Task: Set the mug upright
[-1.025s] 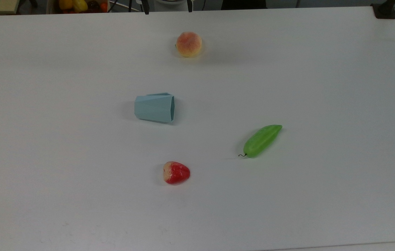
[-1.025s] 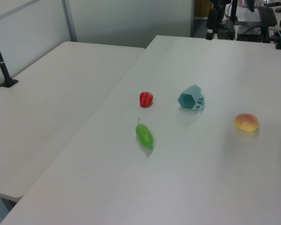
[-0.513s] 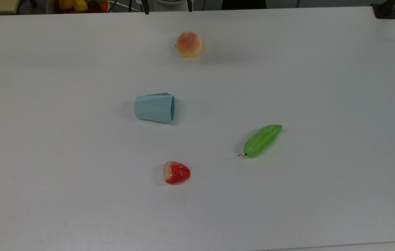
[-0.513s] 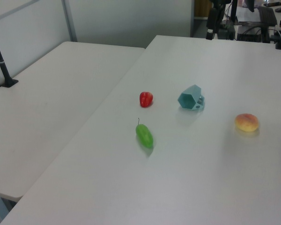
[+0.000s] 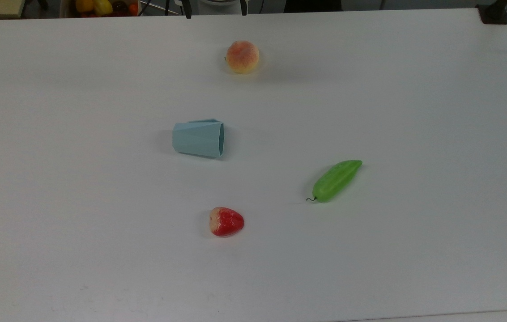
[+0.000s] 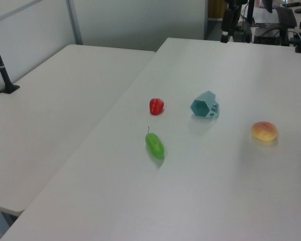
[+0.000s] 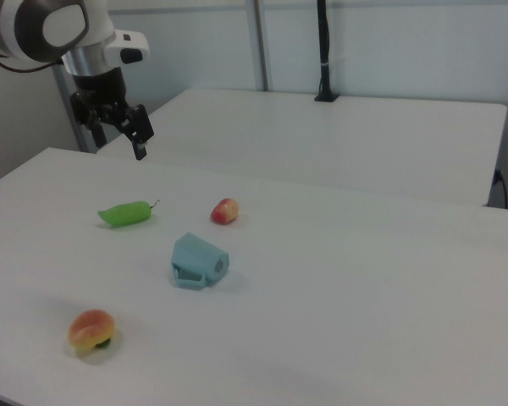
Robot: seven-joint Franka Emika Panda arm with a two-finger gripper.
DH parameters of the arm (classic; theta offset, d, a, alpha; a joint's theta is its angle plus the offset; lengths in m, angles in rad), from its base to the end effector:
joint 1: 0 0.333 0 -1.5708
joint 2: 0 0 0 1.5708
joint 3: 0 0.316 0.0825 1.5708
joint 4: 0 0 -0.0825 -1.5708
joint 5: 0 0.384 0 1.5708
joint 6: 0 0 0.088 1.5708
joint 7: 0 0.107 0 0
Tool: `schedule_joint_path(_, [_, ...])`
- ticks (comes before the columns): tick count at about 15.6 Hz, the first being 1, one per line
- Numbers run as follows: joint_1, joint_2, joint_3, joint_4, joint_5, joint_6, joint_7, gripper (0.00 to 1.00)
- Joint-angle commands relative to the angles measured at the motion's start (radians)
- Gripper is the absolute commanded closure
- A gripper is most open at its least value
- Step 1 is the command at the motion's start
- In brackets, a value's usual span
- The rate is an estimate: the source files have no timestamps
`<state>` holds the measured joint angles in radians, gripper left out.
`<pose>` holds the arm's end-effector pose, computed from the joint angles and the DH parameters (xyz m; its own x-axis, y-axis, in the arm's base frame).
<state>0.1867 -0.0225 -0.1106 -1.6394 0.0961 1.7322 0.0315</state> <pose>0.5603 0.0508 0.6197 0.9934 0.0286 0.1110 0.0400 -0.9940 -0.1019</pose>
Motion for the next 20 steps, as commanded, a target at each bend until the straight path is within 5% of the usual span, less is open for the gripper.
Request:
schedule_joint_path(1, [0.013,-0.008,-0.006,-0.02,-0.002,0.02,-0.016,0.0])
schedule_joint_path(4, [0.048,0.039,0.005,-0.007,-0.091,0.024,0.001,0.0])
schedule_joint_path(8, [0.062,0.123,0.006,0.079,-0.116,0.024,0.094,0.0])
schedule_joint_path(20, [0.16,0.37,0.063,0.136,-0.59,0.138,0.545,0.0])
